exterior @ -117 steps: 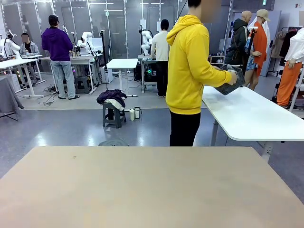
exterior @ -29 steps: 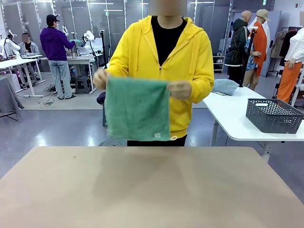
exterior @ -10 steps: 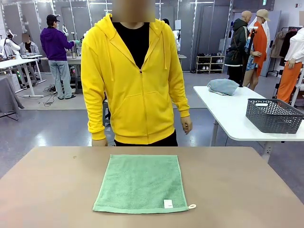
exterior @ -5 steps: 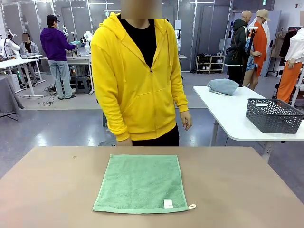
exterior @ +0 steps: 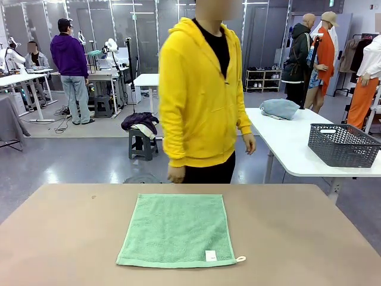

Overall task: Fold the towels and place them in the basket.
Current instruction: When a person lays out a Towel with hook on the table, fold it in half twice.

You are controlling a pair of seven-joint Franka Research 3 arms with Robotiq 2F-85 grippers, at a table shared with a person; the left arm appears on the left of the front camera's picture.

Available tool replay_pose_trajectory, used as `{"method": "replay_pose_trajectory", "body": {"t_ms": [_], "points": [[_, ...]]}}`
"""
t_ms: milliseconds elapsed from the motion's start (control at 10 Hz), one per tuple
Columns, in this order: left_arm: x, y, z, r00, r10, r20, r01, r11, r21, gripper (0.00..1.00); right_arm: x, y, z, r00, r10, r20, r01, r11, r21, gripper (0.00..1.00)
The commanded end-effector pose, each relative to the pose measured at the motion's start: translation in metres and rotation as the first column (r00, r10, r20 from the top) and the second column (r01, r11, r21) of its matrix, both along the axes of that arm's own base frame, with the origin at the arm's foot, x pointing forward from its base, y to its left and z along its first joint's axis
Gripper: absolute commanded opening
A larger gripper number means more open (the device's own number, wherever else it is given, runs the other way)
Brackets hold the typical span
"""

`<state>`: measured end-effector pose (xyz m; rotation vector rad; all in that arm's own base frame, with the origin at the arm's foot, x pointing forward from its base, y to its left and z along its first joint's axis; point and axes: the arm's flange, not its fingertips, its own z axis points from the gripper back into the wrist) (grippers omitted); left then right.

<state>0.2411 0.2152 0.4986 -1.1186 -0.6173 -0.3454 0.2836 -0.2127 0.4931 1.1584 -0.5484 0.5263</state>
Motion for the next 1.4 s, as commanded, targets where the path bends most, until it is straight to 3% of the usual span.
{"method": "replay_pose_trajectory", "body": {"t_ms": [0, 200, 400, 600, 700, 900, 1100, 1300], "points": [[-0.008, -0.039, 0.038, 0.992, -0.052, 0.118, 0.015, 0.955, 0.295, 1.0, -0.013, 0.039, 0.035, 0.979, 0.142, 0.146, -0.105, 0.966, -0.236, 1.0], [-0.009, -0.092, 0.066, 0.969, -0.169, 0.18, 0.051, 0.851, 0.523, 1.0, -0.017, 0.1, 0.061, 0.933, 0.282, 0.223, -0.145, 0.864, -0.482, 1.0], [-0.009, -0.155, 0.076, 0.935, -0.293, 0.2, 0.043, 0.653, 0.756, 1.0, -0.023, 0.17, 0.068, 0.842, 0.48, 0.246, -0.179, 0.678, -0.713, 1.0], [-0.006, -0.205, 0.072, 0.883, -0.447, 0.141, 0.106, 0.483, 0.869, 1.0, -0.023, 0.222, 0.06, 0.744, 0.629, 0.224, -0.158, 0.491, -0.857, 1.0], [-0.002, -0.23, 0.064, 0.841, -0.532, 0.1, 0.142, 0.395, 0.908, 1.0, -0.022, 0.244, 0.057, 0.7, 0.684, 0.206, -0.158, 0.429, -0.889, 1.0], [0.007, -0.261, 0.043, 0.782, -0.622, 0.044, 0.16, 0.268, 0.95, 1.0, -0.018, 0.271, 0.044, 0.644, 0.742, 0.188, -0.133, 0.351, -0.927, 1.0], [0.012, -0.277, 0.03, 0.737, -0.675, 0.016, 0.182, 0.222, 0.958, 1.0, -0.008, 0.281, 0.036, 0.623, 0.765, 0.16, -0.165, 0.329, -0.93, 1.0], [0.015, -0.28, 0.024, 0.738, -0.675, -0.002, 0.203, 0.218, 0.954, 1.0, -0.002, 0.283, 0.029, 0.679, 0.709, 0.191, -0.127, 0.37, -0.92, 1.0]]}}
